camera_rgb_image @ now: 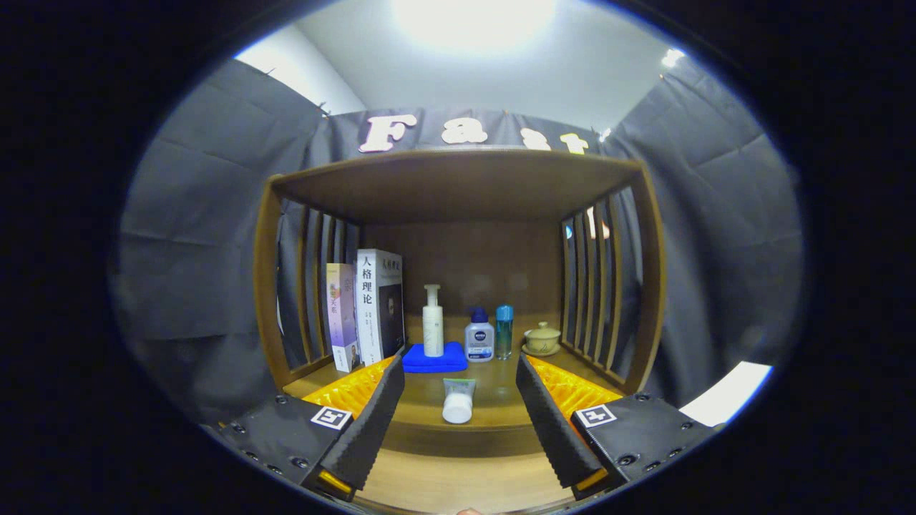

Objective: Pull open the drawer, take out the items inside it, and place them on the countertop above the cabinet.

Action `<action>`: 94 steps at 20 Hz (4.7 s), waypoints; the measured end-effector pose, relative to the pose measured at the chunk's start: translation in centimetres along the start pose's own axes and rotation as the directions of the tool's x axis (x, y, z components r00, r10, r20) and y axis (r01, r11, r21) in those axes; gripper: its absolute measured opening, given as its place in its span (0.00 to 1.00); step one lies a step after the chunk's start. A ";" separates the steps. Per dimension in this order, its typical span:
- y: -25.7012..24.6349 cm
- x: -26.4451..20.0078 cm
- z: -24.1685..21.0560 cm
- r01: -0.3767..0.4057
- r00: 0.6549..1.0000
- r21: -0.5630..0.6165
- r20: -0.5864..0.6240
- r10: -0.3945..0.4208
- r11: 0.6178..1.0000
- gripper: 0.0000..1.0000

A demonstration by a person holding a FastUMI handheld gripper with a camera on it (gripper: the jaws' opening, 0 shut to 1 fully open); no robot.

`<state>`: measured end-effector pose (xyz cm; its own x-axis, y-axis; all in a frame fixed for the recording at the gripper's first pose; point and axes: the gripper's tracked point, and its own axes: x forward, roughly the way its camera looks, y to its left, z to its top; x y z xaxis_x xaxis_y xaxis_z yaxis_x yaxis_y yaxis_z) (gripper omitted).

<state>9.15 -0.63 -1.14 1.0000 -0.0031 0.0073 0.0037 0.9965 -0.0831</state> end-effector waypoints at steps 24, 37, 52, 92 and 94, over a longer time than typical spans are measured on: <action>1.4 -11.9 -17.5 0.050 0.965 -0.019 -0.257 -0.053 0.999 0.98; 3.1 -10.5 -20.0 0.043 0.951 0.049 -0.309 -0.026 0.998 1.00; 3.2 -0.5 -19.6 0.081 0.953 0.031 -0.295 -0.069 0.996 1.00; -0.4 -7.4 1.3 0.083 0.996 0.012 0.036 -0.084 0.996 0.98; -1.5 -9.4 3.6 0.096 0.993 0.021 0.062 -0.097 0.995 0.98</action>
<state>-0.29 -1.80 2.47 0.9925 -0.0949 0.0775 0.0997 0.9931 -0.0615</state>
